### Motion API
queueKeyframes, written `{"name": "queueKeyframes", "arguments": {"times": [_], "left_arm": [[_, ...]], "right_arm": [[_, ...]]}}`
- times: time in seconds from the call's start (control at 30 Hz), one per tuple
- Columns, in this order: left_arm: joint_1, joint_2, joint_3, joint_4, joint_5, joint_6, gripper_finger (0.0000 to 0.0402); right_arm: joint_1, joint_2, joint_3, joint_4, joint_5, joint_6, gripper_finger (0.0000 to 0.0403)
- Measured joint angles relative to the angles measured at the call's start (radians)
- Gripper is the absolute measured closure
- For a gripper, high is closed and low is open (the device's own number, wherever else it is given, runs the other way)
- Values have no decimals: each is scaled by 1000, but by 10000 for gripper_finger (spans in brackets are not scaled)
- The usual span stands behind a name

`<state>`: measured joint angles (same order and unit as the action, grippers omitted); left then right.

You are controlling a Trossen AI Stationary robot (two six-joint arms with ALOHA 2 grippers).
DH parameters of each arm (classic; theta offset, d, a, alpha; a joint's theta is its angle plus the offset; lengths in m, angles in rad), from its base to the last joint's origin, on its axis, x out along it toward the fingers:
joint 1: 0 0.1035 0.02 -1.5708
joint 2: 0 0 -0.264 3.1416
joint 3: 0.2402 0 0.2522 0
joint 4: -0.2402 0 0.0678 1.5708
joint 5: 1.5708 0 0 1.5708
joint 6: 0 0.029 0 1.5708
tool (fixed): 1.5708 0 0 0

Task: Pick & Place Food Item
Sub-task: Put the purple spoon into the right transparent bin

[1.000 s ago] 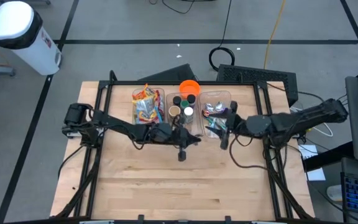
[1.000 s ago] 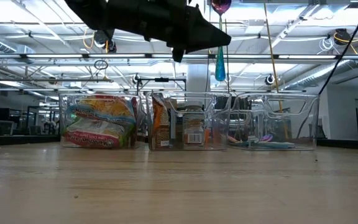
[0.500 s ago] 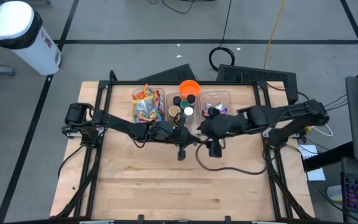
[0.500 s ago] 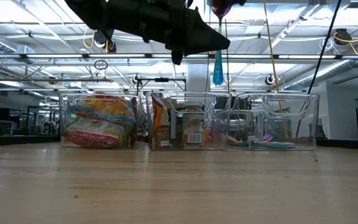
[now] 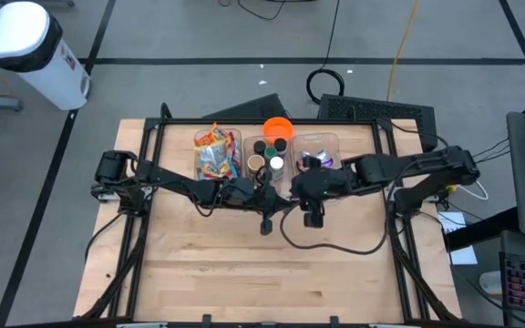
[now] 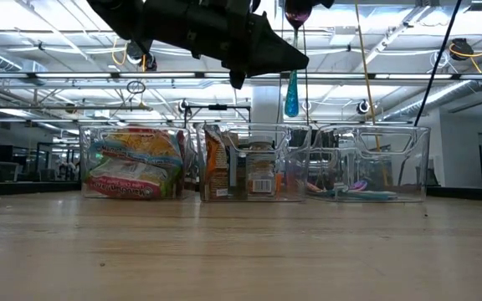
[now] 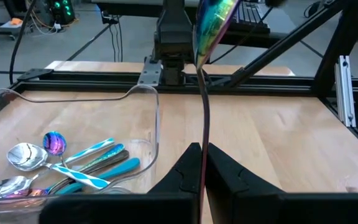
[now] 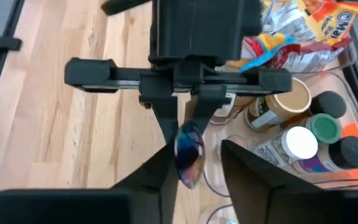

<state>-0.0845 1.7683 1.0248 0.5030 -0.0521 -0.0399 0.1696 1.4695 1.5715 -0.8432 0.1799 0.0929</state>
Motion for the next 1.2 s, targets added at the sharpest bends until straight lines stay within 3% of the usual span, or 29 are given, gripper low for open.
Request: {"name": "queueKeyframes", "arguments": {"times": [0.43,0.6,0.7,0.97,1.2], "left_arm": [[0,0,0,-8,-1,-25,393],[0,0,0,-9,0,-32,387],[-6,-1,2,-31,3,-29,346],[-22,-74,1,-68,0,-8,183],[-23,-182,1,-198,0,-25,106]], "right_arm": [[0,-24,0,-3,9,-52,389],[0,-24,0,0,20,-96,396],[0,-23,0,-3,38,-109,401],[0,-28,0,-81,87,-111,402],[-57,-115,0,-123,139,-109,402]]}}
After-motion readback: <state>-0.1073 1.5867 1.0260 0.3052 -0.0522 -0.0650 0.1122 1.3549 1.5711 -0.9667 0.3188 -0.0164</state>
